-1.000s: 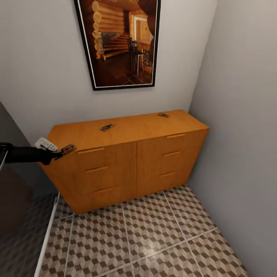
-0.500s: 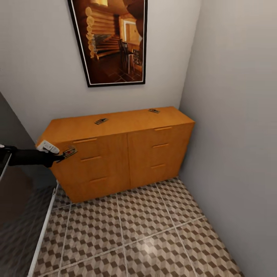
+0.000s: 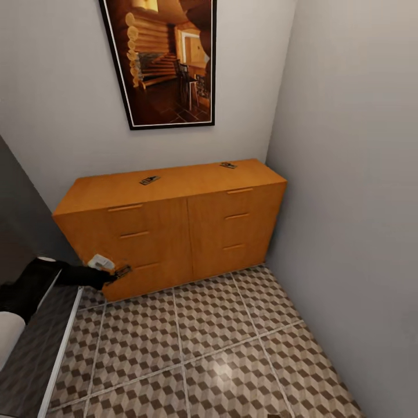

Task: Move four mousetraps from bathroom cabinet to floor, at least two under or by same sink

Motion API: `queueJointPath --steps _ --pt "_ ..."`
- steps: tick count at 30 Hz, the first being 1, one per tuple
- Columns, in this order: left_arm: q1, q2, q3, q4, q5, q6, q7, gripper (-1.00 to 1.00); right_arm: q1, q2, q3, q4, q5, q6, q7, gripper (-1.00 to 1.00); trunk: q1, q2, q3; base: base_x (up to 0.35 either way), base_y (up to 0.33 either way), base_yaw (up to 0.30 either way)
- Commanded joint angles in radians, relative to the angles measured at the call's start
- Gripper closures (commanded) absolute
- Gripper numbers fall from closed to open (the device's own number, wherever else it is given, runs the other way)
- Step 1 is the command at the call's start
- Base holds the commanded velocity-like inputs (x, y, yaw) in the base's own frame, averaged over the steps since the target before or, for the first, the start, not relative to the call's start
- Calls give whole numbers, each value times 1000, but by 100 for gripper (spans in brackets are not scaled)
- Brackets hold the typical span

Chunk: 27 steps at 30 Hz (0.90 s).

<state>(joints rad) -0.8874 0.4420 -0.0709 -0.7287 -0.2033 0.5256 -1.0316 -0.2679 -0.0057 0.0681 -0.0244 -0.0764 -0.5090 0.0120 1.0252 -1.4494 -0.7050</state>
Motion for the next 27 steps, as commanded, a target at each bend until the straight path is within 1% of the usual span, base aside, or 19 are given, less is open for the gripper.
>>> queueJointPath --steps 1,3,4,5,7,9,10,11,13,14,15,16,17,19,20,21,23,25,27 --pt "1 -17 -2 95 -2 -69 23 100 -1 -6 7 -4 -8 -4 2 100 0 -1 -1 -2 -2 0" --pt "3 -41 -2 286 1 -222 93 100 -1 -14 6 -27 -8 -5 2 100 0 -1 -1 -1 -1 0" --pt "3 -58 -1 417 4 -339 164 100 -1 -18 6 -55 -8 -4 1 100 0 -1 -1 0 0 0" --pt "3 -68 -1 492 6 -410 216 100 -1 -19 6 -78 -7 -2 0 100 0 -1 -1 0 0 0" --pt "4 -89 0 612 10 -508 313 100 -1 -20 6 -125 -6 2 -7 100 0 -1 -1 0 0 0" --pt "5 -106 1 711 12 -555 400 100 -1 -20 6 -164 -5 12 -23 100 0 -1 -1 0 0 0" --pt "6 -109 1 730 13 -562 420 100 -1 -20 6 -180 -4 25 -33 100 0 -1 -1 0 0 0" --pt "8 -115 1 757 16 -574 458 100 -1 -21 6 -188 -4 33 -38 100 0 -1 -1 0 0 0" --pt "33 -128 2 784 39 -594 535 100 -1 -20 5 -230 -4 81 -53 100 0 -1 -1 0 0 0" --pt "43 -132 2 787 50 -599 556 100 -1 -20 6 -243 -4 94 -55 100 0 -1 -1 0 0 0" --pt "67 -144 2 793 79 -613 601 100 -1 -21 6 -271 -4 120 -58 100 0 -1 -1 0 0 0" --pt "81 -151 3 795 97 -621 624 100 -1 -21 6 -286 -3 132 -60 100 0 -1 -1 0 0 0" --pt "109 -164 3 797 139 -645 675 100 -1 -22 7 -315 -3 154 -61 100 0 -1 -1 0 0 0" --pt "172 -192 3 801 231 -729 772 100 -1 -29 7 -364 -3 182 -63 100 0 -1 -1 0 0 0" --pt "205 -203 3 803 268 -800 810 100 -1 -33 7 -380 -3 189 -63 100 0 -1 -1 0 0 0" --pt "221 -209 3 803 282 -842 826 100 -1 -34 7 -385 -3 192 -64 100 0 -1 -1 0 0 0" --pt "290 -241 3 805 314 -1008 879 100 -1 -39 7 -396 -3 196 -64 100 0 -1 -1 0 0 0" --pt "340 -266 3 805 325 -1093 915 100 -1 -40 7 -398 -3 195 -63 100 0 -1 -1 0 0 0" --pt "411 -294 3 805 334 -1161 984 100 -1 -42 8 -398 -3 184 -62 100 0 -1 -1 0 0 0"
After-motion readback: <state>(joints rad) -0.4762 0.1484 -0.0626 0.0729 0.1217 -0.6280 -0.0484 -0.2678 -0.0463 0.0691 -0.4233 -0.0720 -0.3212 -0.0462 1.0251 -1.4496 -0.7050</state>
